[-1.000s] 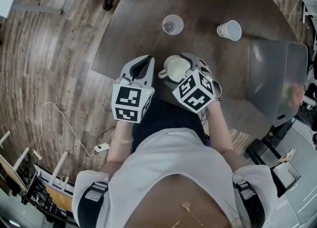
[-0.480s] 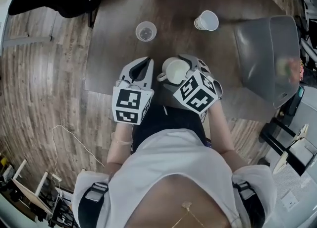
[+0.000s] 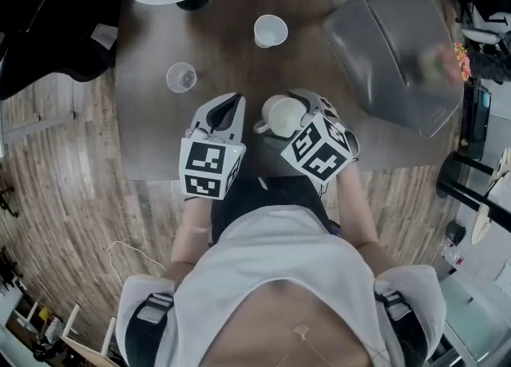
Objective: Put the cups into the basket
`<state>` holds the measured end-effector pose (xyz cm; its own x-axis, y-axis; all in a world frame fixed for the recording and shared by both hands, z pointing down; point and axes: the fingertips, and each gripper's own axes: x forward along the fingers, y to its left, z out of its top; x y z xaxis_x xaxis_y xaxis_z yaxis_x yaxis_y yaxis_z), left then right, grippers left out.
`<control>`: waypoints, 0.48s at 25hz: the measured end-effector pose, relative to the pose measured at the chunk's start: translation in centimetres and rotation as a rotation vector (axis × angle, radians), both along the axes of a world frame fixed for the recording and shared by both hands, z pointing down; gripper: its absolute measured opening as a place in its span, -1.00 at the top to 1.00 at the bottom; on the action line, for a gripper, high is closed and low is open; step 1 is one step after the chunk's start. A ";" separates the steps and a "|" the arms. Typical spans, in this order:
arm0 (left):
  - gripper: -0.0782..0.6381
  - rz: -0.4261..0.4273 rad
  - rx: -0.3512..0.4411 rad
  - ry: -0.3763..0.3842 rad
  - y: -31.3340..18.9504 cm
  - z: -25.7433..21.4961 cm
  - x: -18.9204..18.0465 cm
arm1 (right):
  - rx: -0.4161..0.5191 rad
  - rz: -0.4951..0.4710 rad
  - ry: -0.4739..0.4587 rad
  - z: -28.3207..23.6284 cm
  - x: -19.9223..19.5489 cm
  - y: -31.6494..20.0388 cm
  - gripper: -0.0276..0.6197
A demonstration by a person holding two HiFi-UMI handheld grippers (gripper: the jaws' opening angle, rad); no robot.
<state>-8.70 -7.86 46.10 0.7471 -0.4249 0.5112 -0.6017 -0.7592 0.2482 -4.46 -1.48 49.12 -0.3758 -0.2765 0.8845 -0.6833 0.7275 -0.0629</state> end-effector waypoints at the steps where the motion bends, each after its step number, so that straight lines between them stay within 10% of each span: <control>1: 0.75 0.026 0.003 -0.002 0.2 -0.1 0.9 | 0.004 0.022 0.002 -0.1 0.8 0.2 -0.37; 12: 0.75 0.291 0.044 -0.041 3.8 -1.7 11.2 | 0.012 0.222 0.001 -1.6 9.1 4.9 -0.37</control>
